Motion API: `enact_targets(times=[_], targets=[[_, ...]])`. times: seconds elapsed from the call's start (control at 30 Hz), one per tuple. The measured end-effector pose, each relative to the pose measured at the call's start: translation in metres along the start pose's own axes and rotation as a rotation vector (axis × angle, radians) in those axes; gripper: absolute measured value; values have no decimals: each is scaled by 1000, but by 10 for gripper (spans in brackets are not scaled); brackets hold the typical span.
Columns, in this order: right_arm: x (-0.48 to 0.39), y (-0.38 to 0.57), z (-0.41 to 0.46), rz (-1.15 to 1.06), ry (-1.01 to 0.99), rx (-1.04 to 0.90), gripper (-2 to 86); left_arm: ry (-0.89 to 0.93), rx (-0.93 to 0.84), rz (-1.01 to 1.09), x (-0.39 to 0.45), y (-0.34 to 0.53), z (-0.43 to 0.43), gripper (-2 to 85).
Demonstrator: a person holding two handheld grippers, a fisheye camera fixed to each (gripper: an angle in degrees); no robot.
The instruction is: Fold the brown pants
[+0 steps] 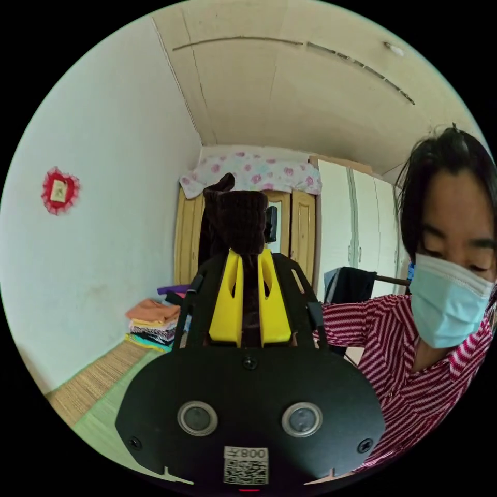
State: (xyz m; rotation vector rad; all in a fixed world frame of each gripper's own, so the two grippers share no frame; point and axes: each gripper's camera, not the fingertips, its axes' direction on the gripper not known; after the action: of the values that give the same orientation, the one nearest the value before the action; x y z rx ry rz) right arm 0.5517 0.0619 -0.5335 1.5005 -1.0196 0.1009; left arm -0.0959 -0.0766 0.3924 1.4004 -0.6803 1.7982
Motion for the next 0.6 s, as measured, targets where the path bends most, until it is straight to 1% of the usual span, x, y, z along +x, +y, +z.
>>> enact_targets(times=[0.03, 0.07, 0.13, 0.17, 0.2, 0.23, 0.27, 0.3, 0.33, 0.37, 0.4, 0.43, 0.47, 0.5, 0.53, 0.57, 0.6], targets=[[-19, -18, 43, -27, -44, -17, 25, -49, 20, 11, -9, -5, -16, 52], [-29, -25, 67, -43, -66, -32, 25, -107, 34, 16, -19, -7, -35, 52], [-74, -28, 182, -117, -143, -168, 26, -203, 50, -6, -35, -3, -63, 51], [-85, -21, 214, -132, -155, -209, 26, -276, 50, -47, -47, 5, -82, 52], [-106, 2, 279, -161, -178, -302, 27, -316, 48, -76, -54, 11, -92, 52], [-123, 37, 345, -170, -217, -411, 26, -394, 38, -146, -67, 27, -111, 52], [-130, 60, 379, -161, -248, -472, 26, -473, 20, -237, -81, 47, -129, 53], [-143, 114, 446, -137, -329, -615, 26, -512, 11, -293, -88, 60, -138, 53], [-154, 179, 507, -113, -403, -760, 25, -593, -21, -430, -104, 89, -155, 53], [-159, 214, 534, -98, -435, -839, 24, -680, -75, -587, -118, 122, -172, 54], [-168, 289, 581, -61, -484, -1008, 22, -727, -110, -669, -125, 140, -179, 53], [-176, 364, 612, -49, -497, -1159, 20, -815, -178, -858, -135, 179, -195, 51], [-179, 401, 623, -61, -487, -1230, 18, -857, -211, -1044, -137, 217, -211, 42], [-179, 468, 634, -78, -429, -1339, 13, -858, -229, -1116, -137, 233, -216, 38], [-170, 519, 633, -58, -381, -1383, 9, -863, -248, -1237, -132, 257, -226, 28], [-164, 541, 631, -35, -392, -1404, 8, -889, -249, -1303, -125, 269, -232, 19], [-145, 580, 624, 33, -425, -1443, 5, -900, -250, -1326, -122, 272, -233, 16]])
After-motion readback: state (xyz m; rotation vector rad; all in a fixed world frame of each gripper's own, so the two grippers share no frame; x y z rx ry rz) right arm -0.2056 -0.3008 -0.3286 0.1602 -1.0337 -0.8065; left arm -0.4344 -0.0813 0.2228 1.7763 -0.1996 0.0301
